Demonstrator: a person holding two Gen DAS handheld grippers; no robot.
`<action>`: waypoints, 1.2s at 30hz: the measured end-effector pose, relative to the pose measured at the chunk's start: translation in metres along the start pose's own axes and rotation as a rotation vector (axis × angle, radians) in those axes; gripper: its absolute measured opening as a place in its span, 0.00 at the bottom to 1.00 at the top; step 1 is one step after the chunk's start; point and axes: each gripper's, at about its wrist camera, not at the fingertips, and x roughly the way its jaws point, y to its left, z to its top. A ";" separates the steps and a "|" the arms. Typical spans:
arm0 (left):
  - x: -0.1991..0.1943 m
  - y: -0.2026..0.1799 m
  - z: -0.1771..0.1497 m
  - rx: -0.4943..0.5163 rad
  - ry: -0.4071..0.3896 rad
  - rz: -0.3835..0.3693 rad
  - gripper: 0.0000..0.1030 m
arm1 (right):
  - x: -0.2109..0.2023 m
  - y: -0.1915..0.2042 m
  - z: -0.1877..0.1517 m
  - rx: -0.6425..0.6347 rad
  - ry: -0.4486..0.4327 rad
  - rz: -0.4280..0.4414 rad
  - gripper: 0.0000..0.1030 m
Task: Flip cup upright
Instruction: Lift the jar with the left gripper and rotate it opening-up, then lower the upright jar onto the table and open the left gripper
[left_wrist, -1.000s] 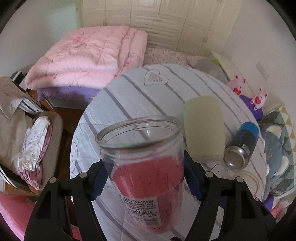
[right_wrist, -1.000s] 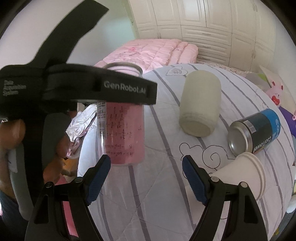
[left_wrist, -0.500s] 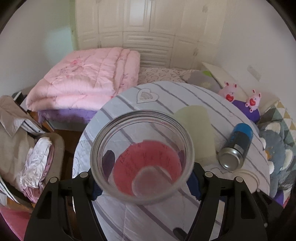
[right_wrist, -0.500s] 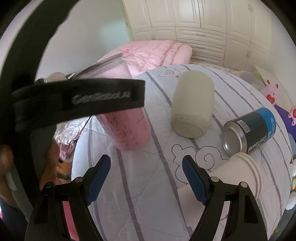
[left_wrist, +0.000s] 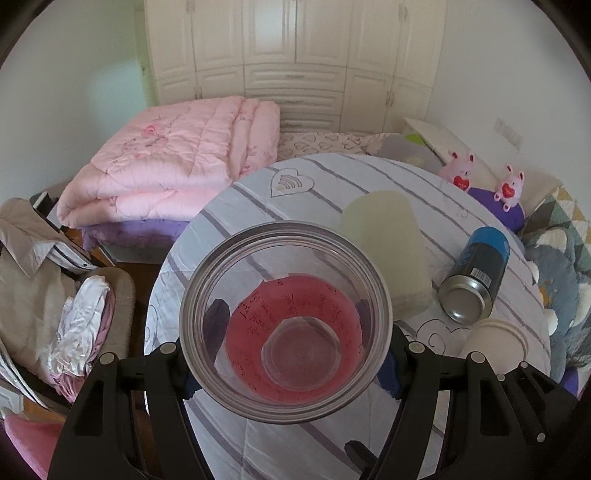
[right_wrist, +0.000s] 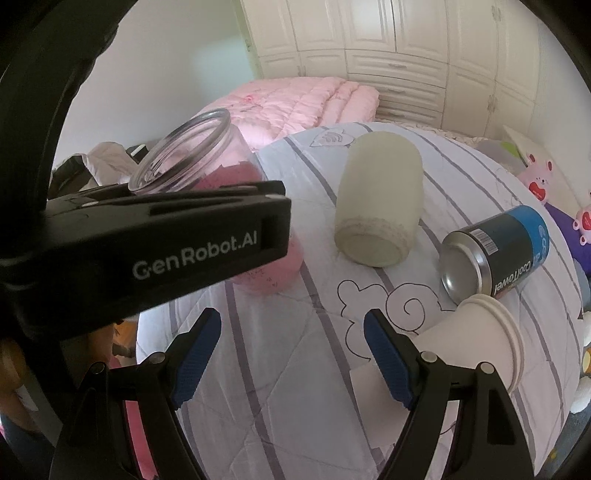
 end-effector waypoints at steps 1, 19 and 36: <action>0.000 -0.001 0.000 0.001 -0.001 0.003 0.70 | 0.000 0.000 0.000 0.001 -0.001 0.000 0.79; 0.000 -0.010 -0.001 0.031 0.018 0.002 0.87 | -0.001 -0.002 0.000 0.008 0.004 0.003 0.79; -0.018 -0.007 -0.004 0.029 -0.021 -0.009 0.99 | -0.008 0.002 0.002 -0.004 -0.009 -0.008 0.79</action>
